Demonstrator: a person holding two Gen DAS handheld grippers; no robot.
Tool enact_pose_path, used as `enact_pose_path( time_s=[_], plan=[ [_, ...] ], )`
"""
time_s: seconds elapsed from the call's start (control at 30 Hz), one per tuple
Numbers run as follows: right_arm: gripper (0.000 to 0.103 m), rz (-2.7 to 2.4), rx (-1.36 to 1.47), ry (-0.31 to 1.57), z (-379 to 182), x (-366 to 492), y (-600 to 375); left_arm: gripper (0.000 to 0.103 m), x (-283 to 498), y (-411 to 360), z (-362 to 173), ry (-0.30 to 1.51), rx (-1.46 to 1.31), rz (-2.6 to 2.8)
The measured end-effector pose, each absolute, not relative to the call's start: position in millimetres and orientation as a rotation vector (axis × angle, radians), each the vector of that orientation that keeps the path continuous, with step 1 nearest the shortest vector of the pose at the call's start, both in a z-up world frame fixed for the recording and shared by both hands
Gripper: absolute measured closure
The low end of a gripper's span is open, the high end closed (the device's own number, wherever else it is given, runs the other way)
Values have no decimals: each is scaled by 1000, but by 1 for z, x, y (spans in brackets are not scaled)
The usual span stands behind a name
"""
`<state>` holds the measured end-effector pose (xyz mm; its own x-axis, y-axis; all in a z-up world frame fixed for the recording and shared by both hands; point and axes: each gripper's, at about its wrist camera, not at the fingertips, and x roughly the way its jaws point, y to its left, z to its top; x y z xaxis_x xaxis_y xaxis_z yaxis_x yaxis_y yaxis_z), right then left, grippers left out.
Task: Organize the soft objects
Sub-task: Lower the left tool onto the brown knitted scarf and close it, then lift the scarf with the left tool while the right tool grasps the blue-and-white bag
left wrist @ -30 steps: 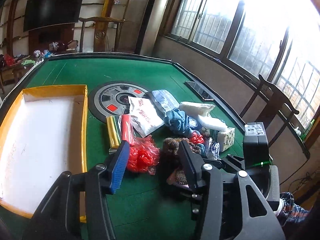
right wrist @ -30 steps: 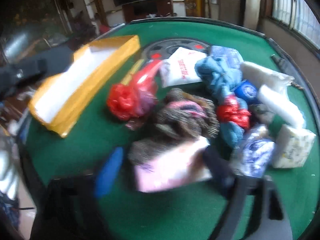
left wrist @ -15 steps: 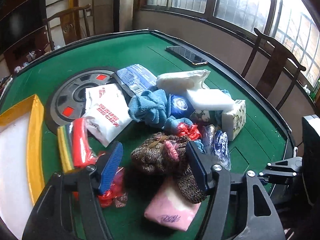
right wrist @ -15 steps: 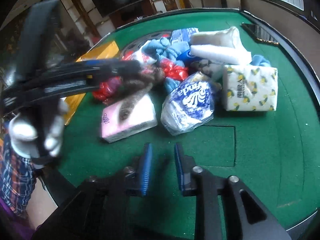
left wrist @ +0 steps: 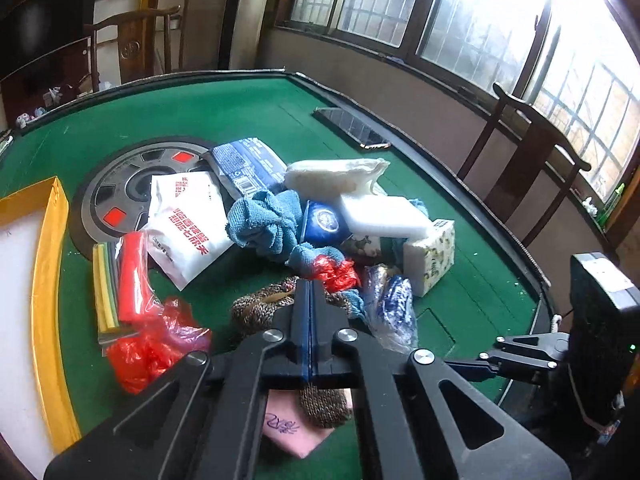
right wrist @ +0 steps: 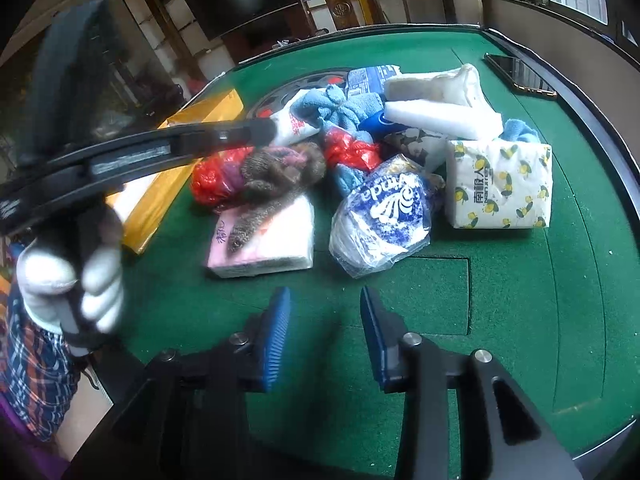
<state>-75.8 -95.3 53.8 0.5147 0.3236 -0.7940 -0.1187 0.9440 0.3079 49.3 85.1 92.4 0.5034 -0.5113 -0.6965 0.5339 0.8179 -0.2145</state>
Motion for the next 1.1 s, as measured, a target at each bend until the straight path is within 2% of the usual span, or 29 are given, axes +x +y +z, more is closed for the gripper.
enact_pose_path(
  time_s=[0.13,0.2,0.27,0.33,0.47,0.6,0.67,0.7,0.73,0.8,0.87,0.93,0.97,1.1],
  plan=[
    [70,245,212,979,61,-76,-94,103,39,108,113,779,-36,-628],
    [60,226,230,969,64,-75,-98,102,41,108,114,793,-8,-600],
    [54,216,262,961,67,-74,-103,85,50,105,106,846,-16,-594],
    [54,212,280,959,69,-74,-104,52,60,100,95,886,-30,-583],
    [54,214,281,966,68,-77,-103,47,76,98,79,926,-98,-567],
    [54,201,289,970,67,-78,-112,33,89,80,60,997,-67,-530],
    [54,194,303,967,66,-77,-118,32,85,71,58,975,-20,-519],
    [54,194,311,967,66,-76,-120,32,82,68,59,964,-1,-516],
    [54,194,319,969,65,-75,-122,38,78,64,59,953,27,-507],
    [54,189,325,974,64,-73,-124,59,69,57,59,906,130,-465],
    [54,183,325,975,63,-71,-126,65,63,56,62,885,175,-466],
    [54,175,326,974,63,-72,-128,83,61,65,67,884,140,-496],
    [54,173,326,974,63,-72,-129,103,60,70,69,885,115,-508],
    [54,174,323,972,64,-72,-130,103,54,93,92,830,30,-542]
  ],
)
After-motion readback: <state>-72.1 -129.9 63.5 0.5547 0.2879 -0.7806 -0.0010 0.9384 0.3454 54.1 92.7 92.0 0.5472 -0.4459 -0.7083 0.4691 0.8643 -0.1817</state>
